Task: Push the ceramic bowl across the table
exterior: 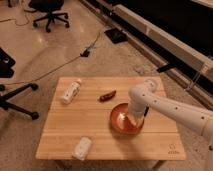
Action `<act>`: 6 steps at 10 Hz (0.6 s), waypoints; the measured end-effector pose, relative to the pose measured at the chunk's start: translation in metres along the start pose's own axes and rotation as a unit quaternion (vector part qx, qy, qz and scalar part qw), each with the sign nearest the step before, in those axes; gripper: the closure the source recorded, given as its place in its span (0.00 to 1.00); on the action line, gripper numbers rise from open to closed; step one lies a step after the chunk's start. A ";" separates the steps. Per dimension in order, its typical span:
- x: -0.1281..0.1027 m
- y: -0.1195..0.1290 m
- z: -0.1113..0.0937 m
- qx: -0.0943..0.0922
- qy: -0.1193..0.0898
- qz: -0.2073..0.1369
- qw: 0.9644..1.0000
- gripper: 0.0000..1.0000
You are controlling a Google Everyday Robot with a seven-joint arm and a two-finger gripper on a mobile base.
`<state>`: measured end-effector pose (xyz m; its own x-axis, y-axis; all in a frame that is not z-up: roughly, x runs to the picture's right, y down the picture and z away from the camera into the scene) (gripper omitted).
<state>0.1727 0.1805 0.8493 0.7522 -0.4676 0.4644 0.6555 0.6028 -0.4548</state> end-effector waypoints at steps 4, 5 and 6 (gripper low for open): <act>0.015 0.034 -0.005 0.028 0.006 0.046 0.999 0.35; 0.019 0.043 -0.011 0.041 0.012 0.059 0.997 0.35; 0.020 0.048 -0.018 0.051 0.019 0.066 0.996 0.35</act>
<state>0.2209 0.1884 0.8230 0.8350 -0.4024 0.3754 0.5413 0.7230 -0.4292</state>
